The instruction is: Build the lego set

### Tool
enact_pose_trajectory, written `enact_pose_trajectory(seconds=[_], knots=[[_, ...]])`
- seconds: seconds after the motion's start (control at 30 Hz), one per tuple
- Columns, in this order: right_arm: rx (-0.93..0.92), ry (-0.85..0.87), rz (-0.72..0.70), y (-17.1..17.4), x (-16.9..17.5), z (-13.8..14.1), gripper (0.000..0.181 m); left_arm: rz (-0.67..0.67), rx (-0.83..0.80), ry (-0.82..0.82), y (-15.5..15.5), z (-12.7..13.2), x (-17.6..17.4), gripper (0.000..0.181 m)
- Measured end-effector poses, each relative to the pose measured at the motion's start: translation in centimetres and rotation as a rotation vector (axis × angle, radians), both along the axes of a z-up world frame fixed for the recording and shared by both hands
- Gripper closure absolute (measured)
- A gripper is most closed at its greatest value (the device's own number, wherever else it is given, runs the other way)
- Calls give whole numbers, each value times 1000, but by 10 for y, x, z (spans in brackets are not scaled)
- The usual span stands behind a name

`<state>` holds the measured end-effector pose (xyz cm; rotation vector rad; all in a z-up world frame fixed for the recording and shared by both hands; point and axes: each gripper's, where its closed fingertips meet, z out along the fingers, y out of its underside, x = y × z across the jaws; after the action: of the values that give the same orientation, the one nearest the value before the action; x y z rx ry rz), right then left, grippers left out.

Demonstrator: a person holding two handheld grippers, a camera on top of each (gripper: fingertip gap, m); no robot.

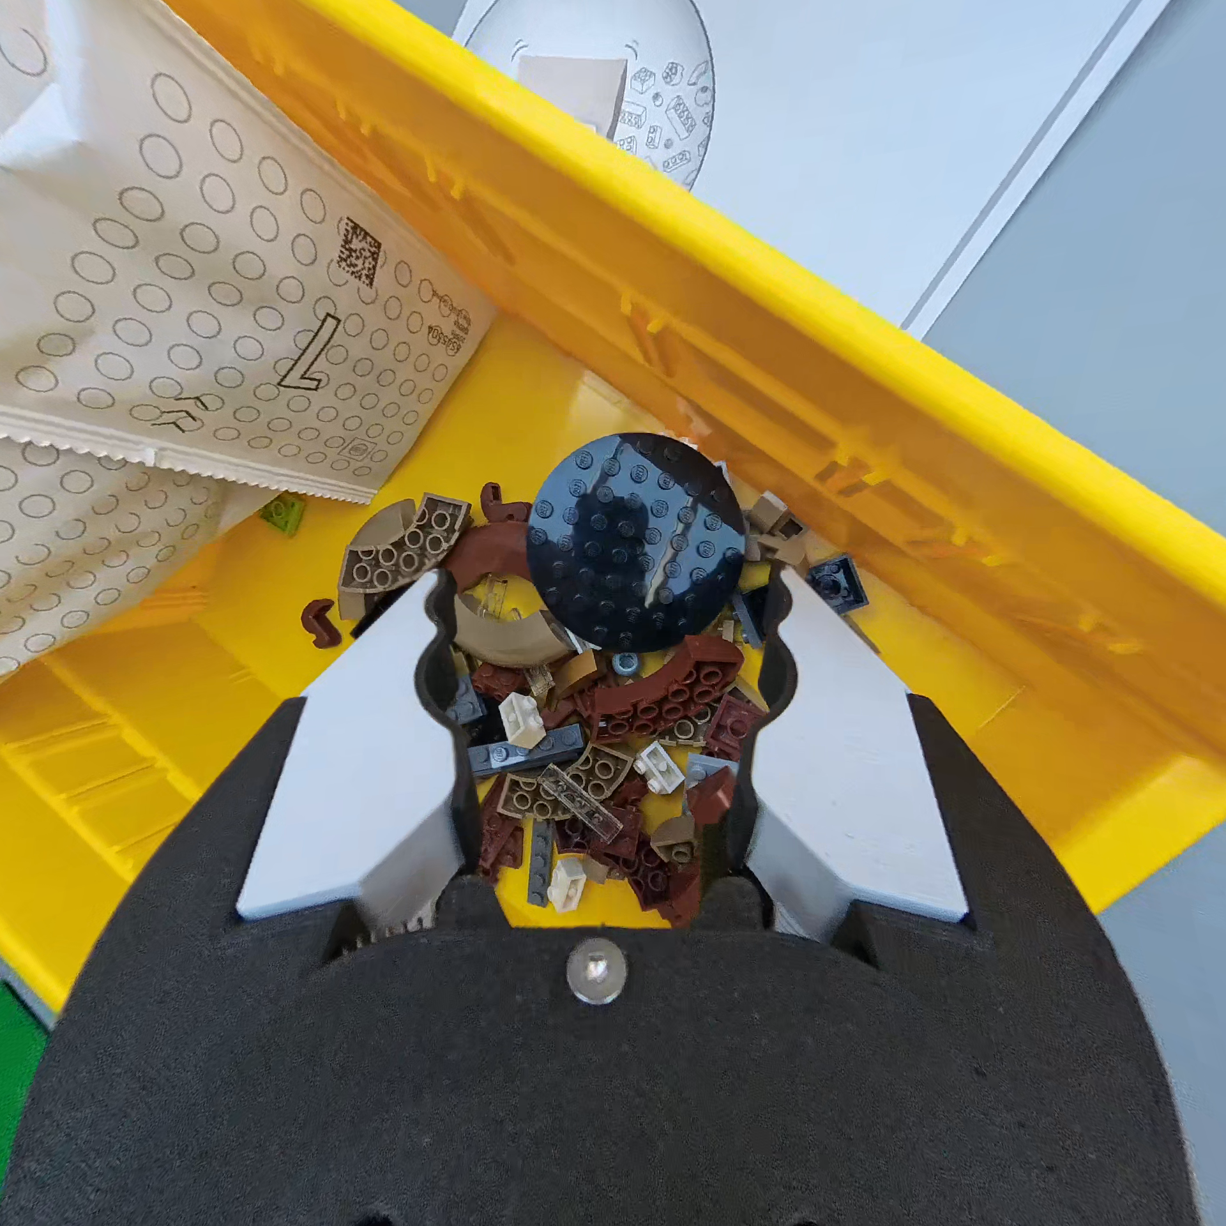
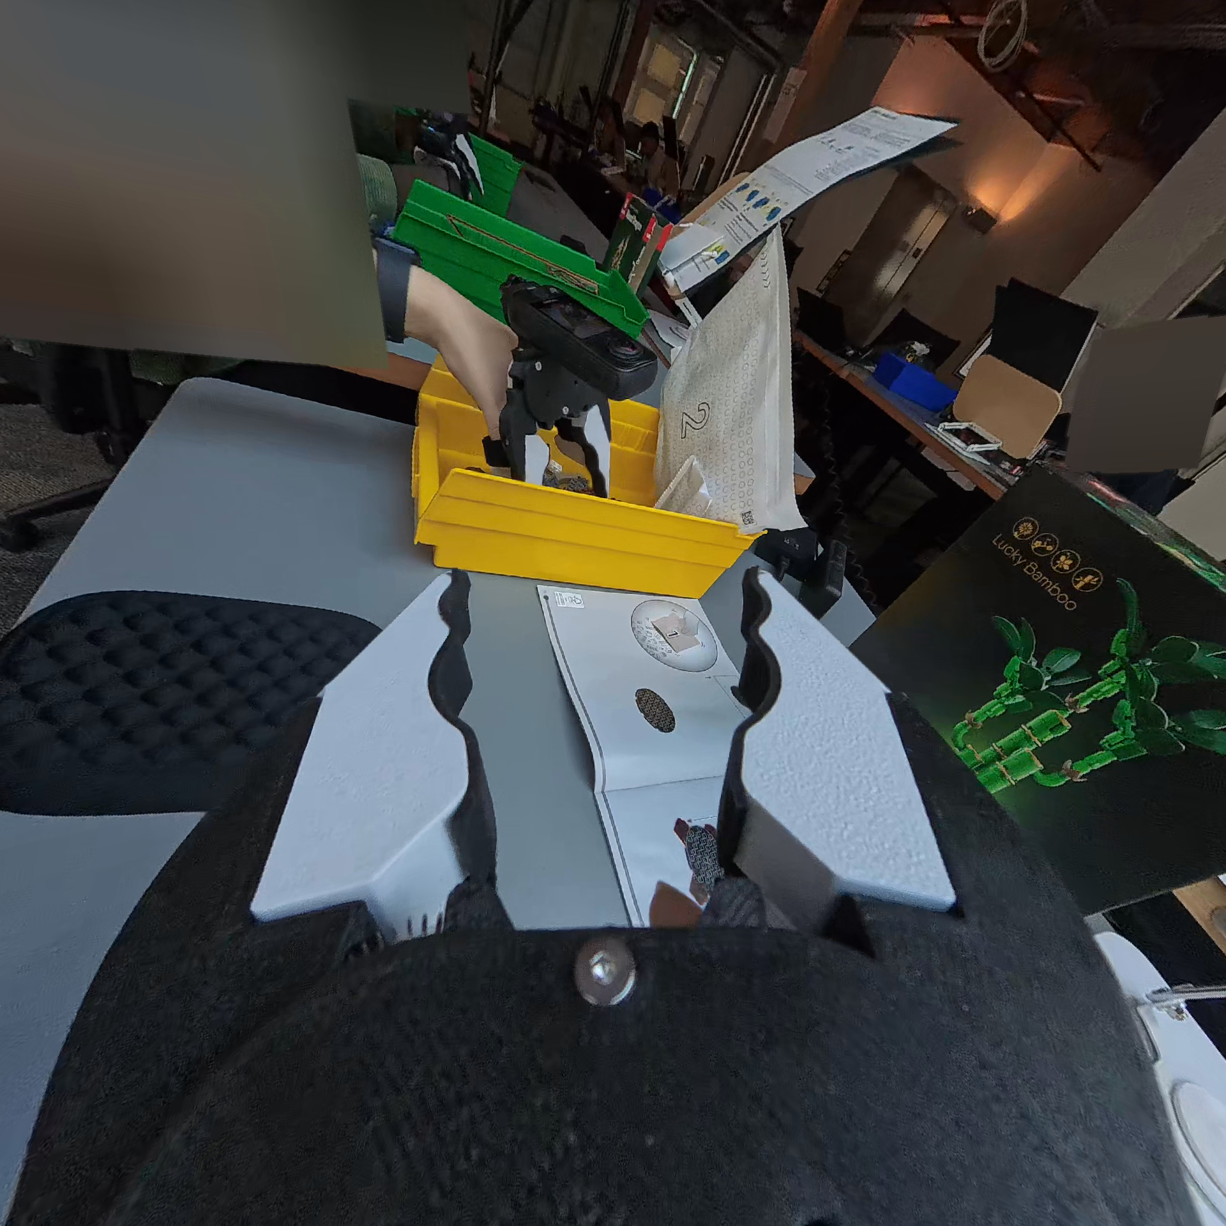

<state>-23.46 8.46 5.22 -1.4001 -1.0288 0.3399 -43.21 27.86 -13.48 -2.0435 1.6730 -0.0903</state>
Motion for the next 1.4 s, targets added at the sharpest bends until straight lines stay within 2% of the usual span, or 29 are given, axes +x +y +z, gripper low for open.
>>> enact_pose_trajectory(seconds=[0.13, 0.4, 0.57, 0.8, 1.0, 1.2, 1.4], knots=[[9, 28, -21, 5, 5, 5, 96, 10, -52, -44, 5, 1, 0, 95], [-44, 82, -41, 14, 16, 3, 91, -98, -2, 9, 13, 11, -10, 101], [-53, 87, -52, 18, 19, 2, 89, -169, -63, 124, 1, -5, -11, 93], [-59, 56, -71, 21, 22, -4, 87, -112, -99, 59, 5, -11, -2, 104], [-67, 61, -71, 23, 22, -6, 87, -154, -82, 57, 5, -13, 1, 111], [-63, 60, -75, 22, 25, -5, 86, -130, -105, 68, 6, -11, -4, 115], [-62, 55, -80, 22, 28, -5, 86, -71, -59, -3, 14, 12, -9, 115]])
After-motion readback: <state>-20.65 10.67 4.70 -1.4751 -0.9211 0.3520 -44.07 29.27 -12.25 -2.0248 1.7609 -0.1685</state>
